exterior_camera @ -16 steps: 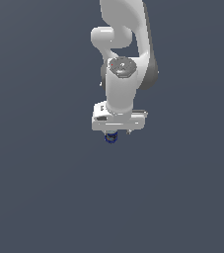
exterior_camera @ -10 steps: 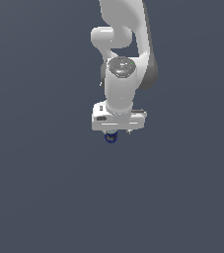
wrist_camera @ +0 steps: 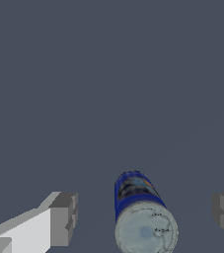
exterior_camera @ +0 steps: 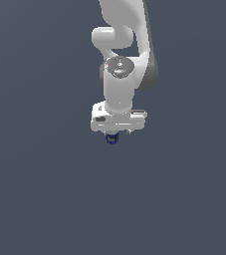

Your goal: Pick up the object and move it to a goal position.

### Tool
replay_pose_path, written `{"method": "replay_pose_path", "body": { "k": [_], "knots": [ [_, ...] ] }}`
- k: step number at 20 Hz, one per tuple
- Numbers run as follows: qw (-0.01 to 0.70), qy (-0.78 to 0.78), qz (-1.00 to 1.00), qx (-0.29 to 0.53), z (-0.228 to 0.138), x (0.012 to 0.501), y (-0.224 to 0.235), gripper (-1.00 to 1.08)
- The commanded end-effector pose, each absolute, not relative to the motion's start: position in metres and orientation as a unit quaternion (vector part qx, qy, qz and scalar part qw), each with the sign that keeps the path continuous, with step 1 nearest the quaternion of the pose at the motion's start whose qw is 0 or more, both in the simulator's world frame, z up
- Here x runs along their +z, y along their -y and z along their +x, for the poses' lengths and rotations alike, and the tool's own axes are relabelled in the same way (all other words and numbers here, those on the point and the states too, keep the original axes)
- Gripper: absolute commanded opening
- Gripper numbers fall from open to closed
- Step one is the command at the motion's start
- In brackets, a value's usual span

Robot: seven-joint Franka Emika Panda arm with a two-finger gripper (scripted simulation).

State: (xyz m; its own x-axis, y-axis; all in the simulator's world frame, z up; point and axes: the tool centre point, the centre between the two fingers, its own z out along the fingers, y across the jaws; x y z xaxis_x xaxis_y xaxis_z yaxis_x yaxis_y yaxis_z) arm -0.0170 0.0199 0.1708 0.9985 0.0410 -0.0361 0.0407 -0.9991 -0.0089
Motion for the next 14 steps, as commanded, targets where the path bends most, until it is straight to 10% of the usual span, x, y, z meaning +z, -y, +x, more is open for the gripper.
{"method": "replay_pose_path", "body": {
  "k": [1,14],
  "knots": [
    [0.004,0.024,-1.000,0.018,-0.018,0.170,-0.020,1.00],
    [0.004,0.112,-0.994,0.012,-0.040,0.155,-0.012,1.00]
  ]
}}
